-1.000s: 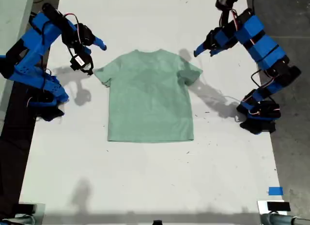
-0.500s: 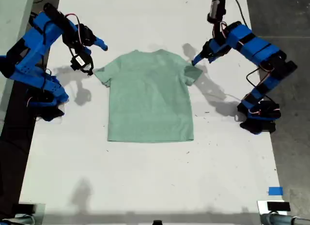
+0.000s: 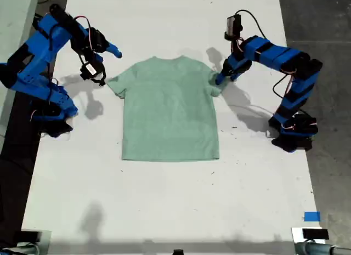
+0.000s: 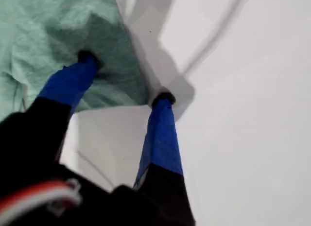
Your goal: Fold t-shirt
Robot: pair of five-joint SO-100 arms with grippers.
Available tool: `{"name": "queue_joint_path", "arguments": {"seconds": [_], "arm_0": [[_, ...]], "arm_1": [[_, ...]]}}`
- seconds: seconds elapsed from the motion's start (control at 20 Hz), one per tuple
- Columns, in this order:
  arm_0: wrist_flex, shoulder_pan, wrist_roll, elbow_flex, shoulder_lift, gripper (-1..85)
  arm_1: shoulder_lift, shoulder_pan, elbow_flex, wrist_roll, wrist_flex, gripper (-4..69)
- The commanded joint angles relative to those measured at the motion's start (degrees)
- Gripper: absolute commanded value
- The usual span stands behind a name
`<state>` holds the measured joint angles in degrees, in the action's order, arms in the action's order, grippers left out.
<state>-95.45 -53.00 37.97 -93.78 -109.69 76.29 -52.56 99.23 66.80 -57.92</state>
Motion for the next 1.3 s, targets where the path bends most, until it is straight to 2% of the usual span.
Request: {"name": "queue_joint_path", "arguments": {"seconds": [0.0, 0.2, 0.3, 0.4, 0.6, 0.75, 0.95, 1.05, 1.25], "arm_0": [[0.9, 0.4, 0.0, 0.2, -0.2, 29.4], [1.1, 0.9, 0.0, 0.1, 0.4, 29.2], [1.2, 1.1, 0.0, 0.0, 0.5, 29.0], [1.3, 1.2, 0.0, 0.0, 0.6, 29.0], [1.6, 1.2, 0.1, -0.1, 0.8, 29.0], [1.7, 1.4, 0.3, -0.3, 0.8, 29.0], [1.8, 1.6, 0.4, -0.6, 0.9, 28.9], [2.0, 1.7, 0.3, -0.6, 0.9, 29.0], [2.2, 1.9, 0.4, -0.6, 1.2, 29.0]], "arm_1": [[-0.2, 0.4, -1.9, -0.6, 0.1, 0.4], [2.6, 1.1, -7.6, -2.5, -8.7, -1.0], [6.0, 2.2, -9.8, -2.9, -10.6, -1.0], [6.4, 2.5, -14.5, -4.0, -16.3, -1.0], [8.0, 4.8, -22.1, -6.7, -20.0, -1.0], [4.9, 7.6, -27.1, -10.1, -20.6, -1.0], [-7.6, 15.4, -52.4, -18.2, -27.9, -1.0], [-12.7, 19.6, -60.3, -22.2, -26.2, -1.0], [-17.9, 23.9, -60.5, -27.9, -16.5, -1.0]]}}
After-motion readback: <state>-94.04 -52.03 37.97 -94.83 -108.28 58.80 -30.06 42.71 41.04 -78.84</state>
